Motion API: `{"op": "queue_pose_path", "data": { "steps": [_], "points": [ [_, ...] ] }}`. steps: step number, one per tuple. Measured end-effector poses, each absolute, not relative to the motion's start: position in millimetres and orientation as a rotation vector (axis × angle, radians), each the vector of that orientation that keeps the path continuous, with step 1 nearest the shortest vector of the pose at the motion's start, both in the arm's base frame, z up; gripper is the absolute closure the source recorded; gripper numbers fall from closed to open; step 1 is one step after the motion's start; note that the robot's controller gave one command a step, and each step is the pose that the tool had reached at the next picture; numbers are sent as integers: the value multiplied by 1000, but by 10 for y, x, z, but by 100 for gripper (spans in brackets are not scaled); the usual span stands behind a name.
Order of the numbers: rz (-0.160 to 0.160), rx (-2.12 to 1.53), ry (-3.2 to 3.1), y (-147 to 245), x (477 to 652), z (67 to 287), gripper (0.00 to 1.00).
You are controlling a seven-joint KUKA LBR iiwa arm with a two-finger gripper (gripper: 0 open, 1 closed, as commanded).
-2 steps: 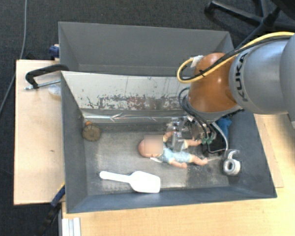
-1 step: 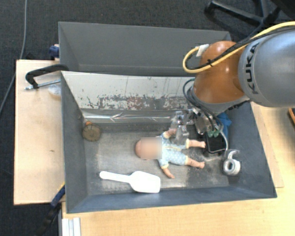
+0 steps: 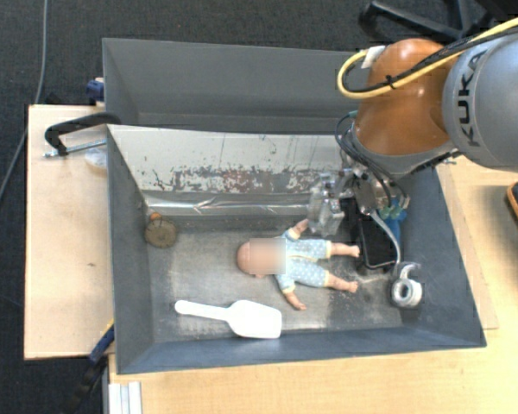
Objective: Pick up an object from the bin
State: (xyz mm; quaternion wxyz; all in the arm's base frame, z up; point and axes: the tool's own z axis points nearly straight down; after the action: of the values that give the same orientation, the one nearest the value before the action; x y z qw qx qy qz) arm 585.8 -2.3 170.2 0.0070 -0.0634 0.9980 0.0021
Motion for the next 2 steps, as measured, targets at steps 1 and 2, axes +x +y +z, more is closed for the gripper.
{"op": "queue_pose_path", "data": {
  "steps": [1,2],
  "points": [
    [7,-198,3121,-24,5858,1702,0],
    [7,-198,3121,-24,5858,1702,0]
  ]
}}
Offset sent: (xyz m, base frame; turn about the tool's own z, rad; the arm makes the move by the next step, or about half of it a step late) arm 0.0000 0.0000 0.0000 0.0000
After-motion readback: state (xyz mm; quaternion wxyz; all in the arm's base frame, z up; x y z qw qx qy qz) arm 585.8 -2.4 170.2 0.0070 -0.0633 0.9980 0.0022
